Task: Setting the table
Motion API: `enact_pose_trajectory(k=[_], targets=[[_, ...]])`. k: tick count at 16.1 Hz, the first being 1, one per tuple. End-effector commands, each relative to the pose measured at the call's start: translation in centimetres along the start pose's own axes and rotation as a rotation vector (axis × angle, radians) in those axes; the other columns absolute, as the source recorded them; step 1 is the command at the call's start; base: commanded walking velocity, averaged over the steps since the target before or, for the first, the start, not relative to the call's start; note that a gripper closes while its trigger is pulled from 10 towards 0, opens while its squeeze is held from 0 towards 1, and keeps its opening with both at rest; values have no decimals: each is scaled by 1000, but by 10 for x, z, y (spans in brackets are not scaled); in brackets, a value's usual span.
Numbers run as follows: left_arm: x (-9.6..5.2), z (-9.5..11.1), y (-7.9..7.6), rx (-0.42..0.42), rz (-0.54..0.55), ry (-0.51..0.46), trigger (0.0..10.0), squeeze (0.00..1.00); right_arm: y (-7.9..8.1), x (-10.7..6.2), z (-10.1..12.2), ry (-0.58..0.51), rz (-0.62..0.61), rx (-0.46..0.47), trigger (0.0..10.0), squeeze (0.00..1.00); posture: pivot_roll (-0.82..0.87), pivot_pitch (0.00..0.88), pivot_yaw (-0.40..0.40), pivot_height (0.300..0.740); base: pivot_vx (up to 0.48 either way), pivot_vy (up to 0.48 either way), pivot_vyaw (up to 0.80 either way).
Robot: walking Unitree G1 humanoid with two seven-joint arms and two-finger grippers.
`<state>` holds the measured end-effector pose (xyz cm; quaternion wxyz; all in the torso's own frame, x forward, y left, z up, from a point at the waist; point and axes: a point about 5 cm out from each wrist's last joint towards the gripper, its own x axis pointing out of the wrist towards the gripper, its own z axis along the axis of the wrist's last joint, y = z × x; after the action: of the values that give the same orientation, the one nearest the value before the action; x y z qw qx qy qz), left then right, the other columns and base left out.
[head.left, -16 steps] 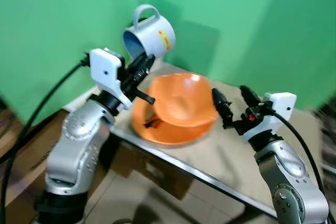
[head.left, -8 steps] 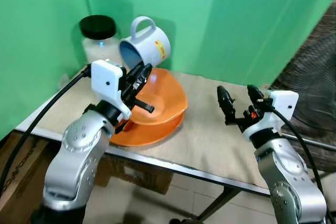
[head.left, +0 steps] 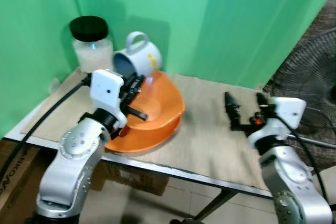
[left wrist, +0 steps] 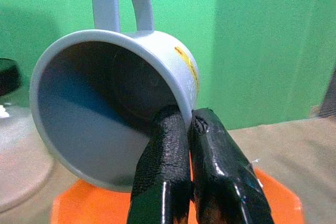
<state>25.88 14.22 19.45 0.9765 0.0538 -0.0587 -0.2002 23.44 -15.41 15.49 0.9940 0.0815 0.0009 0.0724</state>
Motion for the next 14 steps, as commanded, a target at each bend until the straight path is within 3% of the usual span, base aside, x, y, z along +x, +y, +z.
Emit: enact_pose_trajectory(k=[1, 5, 10, 12, 14], targets=[[3, 6, -2, 11, -10, -12, 10000, 0, -5, -5, 3, 2, -22, -15, 10000, 0, 66, 0, -76, 740, 0, 0, -800], [6, 13, 4, 46, 10, -33, 10000, 0, -12, -4, 3, 3, -64, 3, 10000, 0, 74, 0, -84, 740, 0, 0, -800], [3, 7, 4, 49, 17, 0, 10000, 0, -7, -3, 4, 10, -41, -3, 10000, 0, 80, 0, -72, 740, 0, 0, -786], [1, 4, 5, 41, 31, 23, 10000, 0, -9, -2, 6, -17, -82, -45, 10000, 0, 80, 0, -72, 740, 0, 0, -781], [-1, 0, 4, 4, 43, 51, 10000, 0, -10, -1, 4, -16, -98, -29, 10000, 0, 85, 0, -70, 740, 0, 0, -775]])
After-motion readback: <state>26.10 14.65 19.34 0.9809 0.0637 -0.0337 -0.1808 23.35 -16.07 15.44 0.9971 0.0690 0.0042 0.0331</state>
